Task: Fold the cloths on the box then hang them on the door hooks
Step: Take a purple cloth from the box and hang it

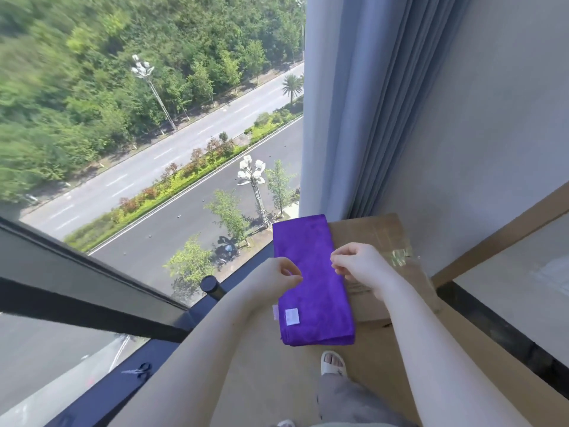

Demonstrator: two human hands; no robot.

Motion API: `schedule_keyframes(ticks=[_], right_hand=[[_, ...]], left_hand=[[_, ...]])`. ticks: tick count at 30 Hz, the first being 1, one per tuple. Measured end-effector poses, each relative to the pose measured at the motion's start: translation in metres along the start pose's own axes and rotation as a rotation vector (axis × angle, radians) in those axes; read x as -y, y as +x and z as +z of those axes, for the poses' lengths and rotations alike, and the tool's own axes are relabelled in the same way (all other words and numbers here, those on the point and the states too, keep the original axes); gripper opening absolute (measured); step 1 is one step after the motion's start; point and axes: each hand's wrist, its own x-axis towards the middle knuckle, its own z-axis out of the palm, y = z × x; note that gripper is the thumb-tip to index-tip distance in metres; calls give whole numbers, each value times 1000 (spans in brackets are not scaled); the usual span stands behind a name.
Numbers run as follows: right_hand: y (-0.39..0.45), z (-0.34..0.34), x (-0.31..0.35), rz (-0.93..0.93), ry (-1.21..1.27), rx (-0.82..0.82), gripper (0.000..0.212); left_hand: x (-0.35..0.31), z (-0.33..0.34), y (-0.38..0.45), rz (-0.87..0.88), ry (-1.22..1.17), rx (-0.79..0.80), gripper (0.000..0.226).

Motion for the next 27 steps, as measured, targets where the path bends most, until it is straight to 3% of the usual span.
schedule_keyframes(ticks=[8,16,20,25,27], right_hand=[[73,-7,-1,49,6,49,13],[136,9,14,182,77,19,42],[165,17,17,267,105,-4,48],[193,23,18,332,143,17,60],[206,27,15,346,146,16,54]], left_hand=[[-5,0,52,-120,-77,-47,22],[16,-6,124,-129,-28,-35,33],[26,-8,158,-123,81,19,43],[43,4,184,-43,397,176,63],[48,8,190,-30,440,197,66]])
